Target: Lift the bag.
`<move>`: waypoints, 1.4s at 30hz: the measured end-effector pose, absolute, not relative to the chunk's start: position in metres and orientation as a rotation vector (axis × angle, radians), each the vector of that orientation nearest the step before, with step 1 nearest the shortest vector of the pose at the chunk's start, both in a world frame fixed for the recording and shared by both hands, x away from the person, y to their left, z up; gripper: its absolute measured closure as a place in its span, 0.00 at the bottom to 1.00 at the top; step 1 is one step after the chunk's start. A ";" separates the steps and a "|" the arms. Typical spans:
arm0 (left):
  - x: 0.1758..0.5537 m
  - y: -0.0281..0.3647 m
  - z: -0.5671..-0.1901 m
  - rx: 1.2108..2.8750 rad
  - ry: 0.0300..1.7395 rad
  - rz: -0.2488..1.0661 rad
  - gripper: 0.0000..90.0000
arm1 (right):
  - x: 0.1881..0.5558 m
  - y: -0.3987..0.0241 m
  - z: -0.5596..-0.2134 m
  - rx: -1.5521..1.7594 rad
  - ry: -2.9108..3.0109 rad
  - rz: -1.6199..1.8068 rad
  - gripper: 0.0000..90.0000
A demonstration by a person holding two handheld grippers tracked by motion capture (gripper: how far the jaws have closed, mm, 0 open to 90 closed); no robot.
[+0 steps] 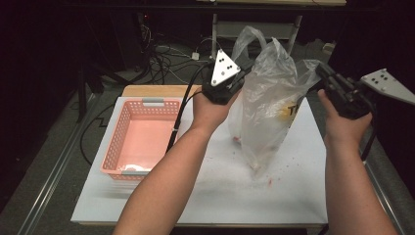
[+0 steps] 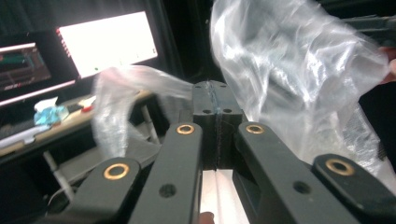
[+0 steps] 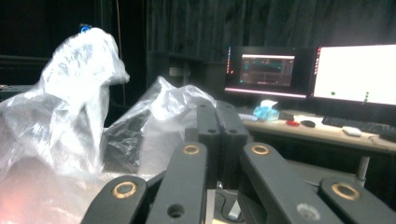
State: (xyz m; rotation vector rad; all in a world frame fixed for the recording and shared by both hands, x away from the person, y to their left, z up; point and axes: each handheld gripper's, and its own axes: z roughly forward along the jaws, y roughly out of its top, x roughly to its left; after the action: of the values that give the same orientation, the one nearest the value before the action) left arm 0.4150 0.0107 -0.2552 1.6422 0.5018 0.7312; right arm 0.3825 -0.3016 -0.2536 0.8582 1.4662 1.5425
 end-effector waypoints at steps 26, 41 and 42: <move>0.389 0.054 -0.307 1.732 0.671 0.561 0.48 | 0.382 -0.286 -0.272 0.843 1.539 1.501 1.00; 0.360 0.058 -0.390 1.811 0.786 0.378 0.23 | 0.370 -0.287 -0.267 0.821 1.548 1.490 1.00; 0.357 0.057 -0.394 1.821 0.782 0.371 0.22 | 0.369 -0.288 -0.266 0.818 1.548 1.489 1.00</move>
State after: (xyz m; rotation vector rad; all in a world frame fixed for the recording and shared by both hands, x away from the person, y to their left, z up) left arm 0.3573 0.0571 -0.3940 1.8209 0.7818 0.3706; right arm 0.3692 -0.2877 -0.2662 0.8184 1.5483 1.4887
